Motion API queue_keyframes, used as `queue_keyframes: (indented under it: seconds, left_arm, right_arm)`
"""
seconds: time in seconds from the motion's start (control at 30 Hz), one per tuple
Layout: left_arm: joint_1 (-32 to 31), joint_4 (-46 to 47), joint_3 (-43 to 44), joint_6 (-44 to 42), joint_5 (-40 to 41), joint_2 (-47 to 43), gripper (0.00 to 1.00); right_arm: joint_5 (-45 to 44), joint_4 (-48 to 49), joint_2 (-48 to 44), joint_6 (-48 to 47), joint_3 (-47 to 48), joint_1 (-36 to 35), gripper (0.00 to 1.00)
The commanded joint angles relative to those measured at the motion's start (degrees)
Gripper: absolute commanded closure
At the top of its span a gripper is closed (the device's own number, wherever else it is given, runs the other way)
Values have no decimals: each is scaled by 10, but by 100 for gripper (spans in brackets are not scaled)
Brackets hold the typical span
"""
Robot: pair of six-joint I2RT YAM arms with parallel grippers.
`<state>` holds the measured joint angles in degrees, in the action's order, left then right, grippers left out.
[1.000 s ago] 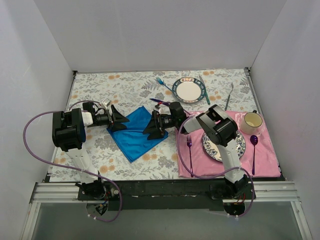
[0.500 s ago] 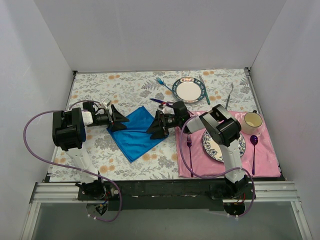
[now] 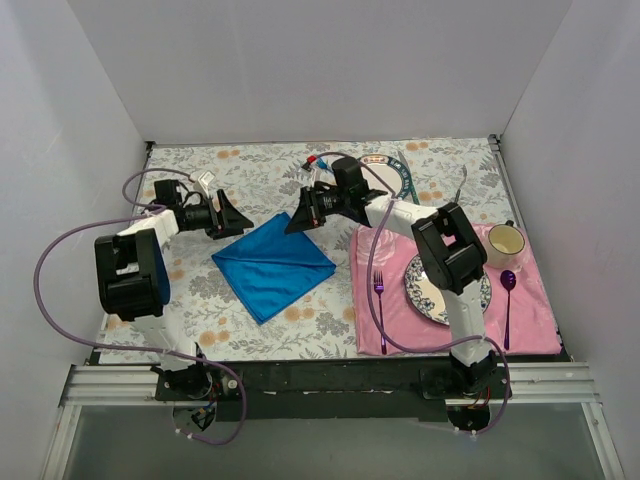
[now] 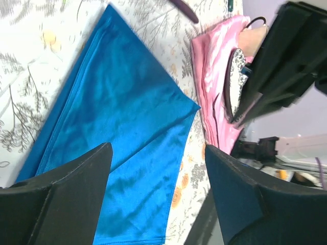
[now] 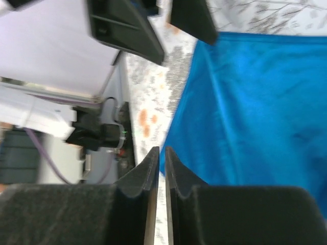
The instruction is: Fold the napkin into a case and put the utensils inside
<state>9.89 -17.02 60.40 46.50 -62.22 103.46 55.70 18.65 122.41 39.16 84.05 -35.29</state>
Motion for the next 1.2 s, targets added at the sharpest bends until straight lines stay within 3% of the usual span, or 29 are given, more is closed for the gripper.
queue_keyframes:
  seconds: [0.0,0.23,0.53,0.73,0.9,1.0,1.17]
  left_arm:
    - [-3,-49,23,-46,66,-55,30]
    - [-5,-94,24,-92,139,-52,35]
    - [-22,-123,10,-143,208,-41,45]
    - [-42,-142,15,-185,238,-44,48]
    - [-70,-139,25,-222,228,-45,48]
    - [-73,-115,31,-243,180,-49,48]
    - [-87,-41,35,-302,109,-55,50]
  right_arm:
    - [-67,-251,32,-267,73,6,89]
    - [-104,-394,35,-419,69,10,98]
    - [-77,-419,20,-442,-37,-5,99]
    - [-35,-451,6,-495,-34,-51,99]
    - [36,-533,-17,-579,-12,-78,88]
    - [63,-497,-45,-551,-9,-52,75]
    - [43,-343,-80,-362,-17,28,64]
